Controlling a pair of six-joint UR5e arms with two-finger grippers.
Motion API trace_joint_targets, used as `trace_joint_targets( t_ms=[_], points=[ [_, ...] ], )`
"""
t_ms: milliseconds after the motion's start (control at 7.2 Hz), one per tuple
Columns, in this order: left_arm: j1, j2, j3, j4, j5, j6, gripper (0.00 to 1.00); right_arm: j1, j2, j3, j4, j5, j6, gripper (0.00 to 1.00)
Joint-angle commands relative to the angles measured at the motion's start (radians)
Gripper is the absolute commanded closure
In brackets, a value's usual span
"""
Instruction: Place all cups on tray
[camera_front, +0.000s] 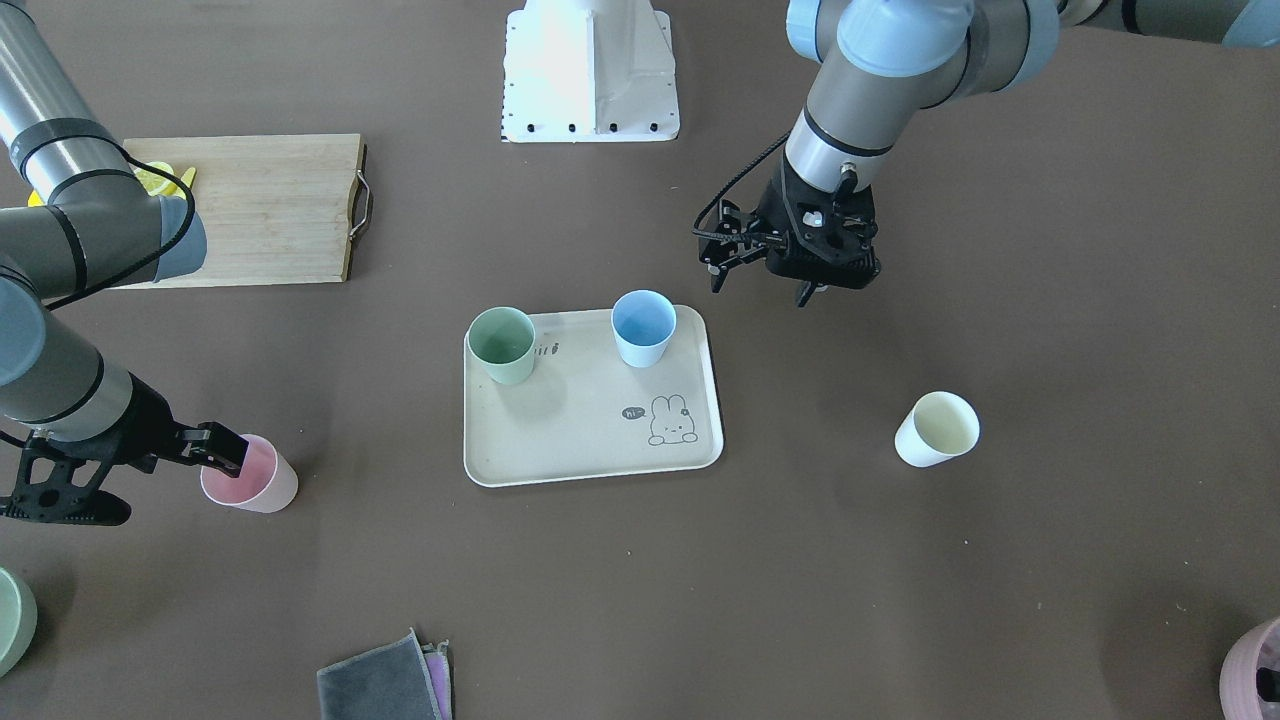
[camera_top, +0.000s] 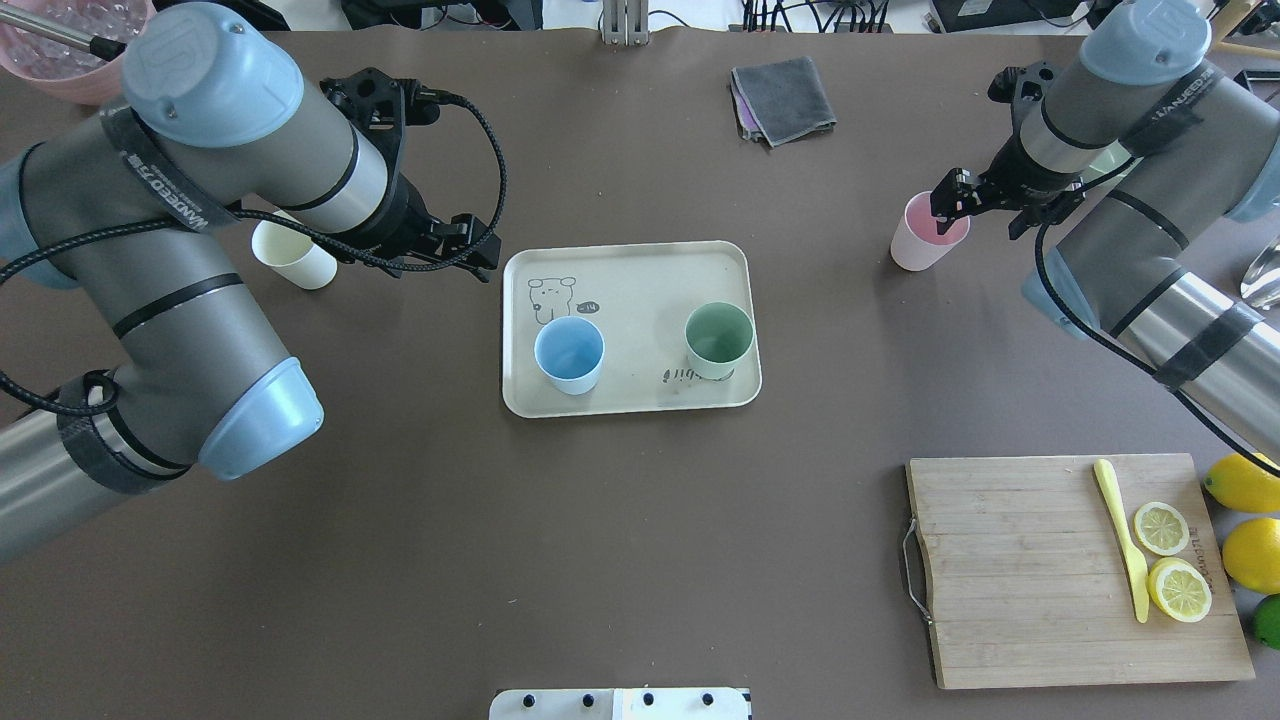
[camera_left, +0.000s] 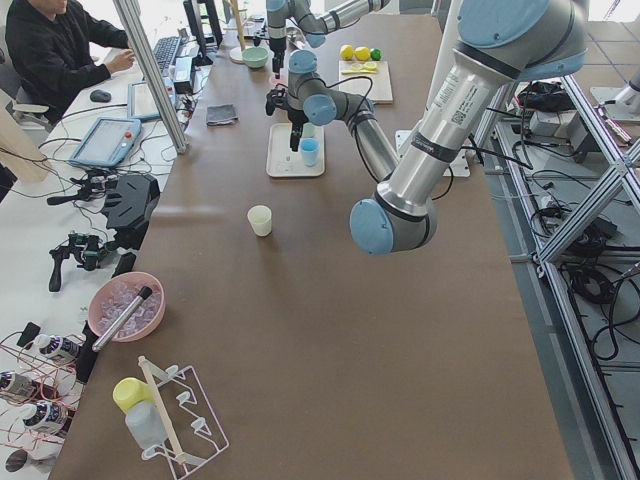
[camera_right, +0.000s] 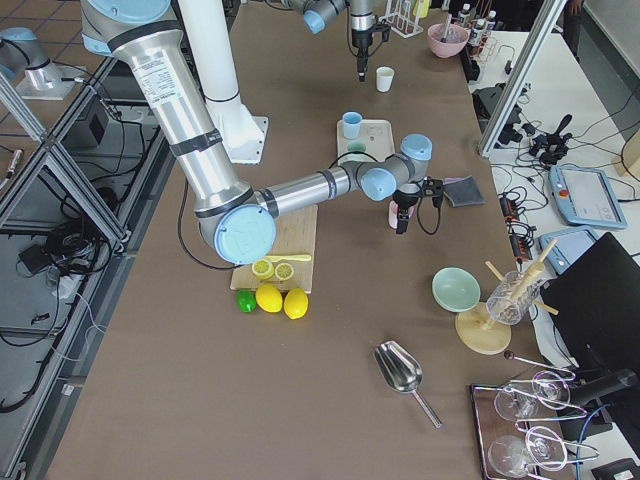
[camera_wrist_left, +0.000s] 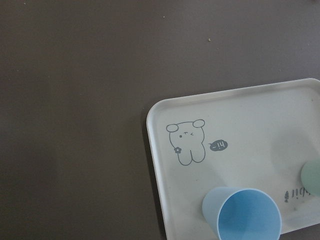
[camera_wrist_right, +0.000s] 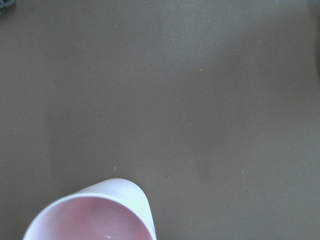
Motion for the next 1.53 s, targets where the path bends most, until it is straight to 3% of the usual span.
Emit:
trace_joint_targets(
  t_ms=[0,278,694,972,1389],
  points=[
    [-0.092,0.030,-0.003,0.018,-0.061,0.120,0.04,-0.025,-0.001,-0.028,0.047,-0.002,-0.004,1.00],
    [-0.197,0.049,0.005,0.053,-0.133,0.269,0.04,0.001,0.010,-0.002,0.046,0.032,-0.007,1.00],
    [-0.236,0.082,0.063,0.047,-0.126,0.414,0.04,0.093,0.025,0.015,0.040,0.185,-0.010,1.00],
    [-0.254,0.122,0.101,0.035,-0.124,0.527,0.04,0.125,0.044,0.078,0.029,0.251,0.002,1.00],
    [-0.254,0.144,0.295,-0.201,-0.124,0.512,0.04,0.110,0.169,0.127,-0.150,0.241,0.038,1.00]
  ],
)
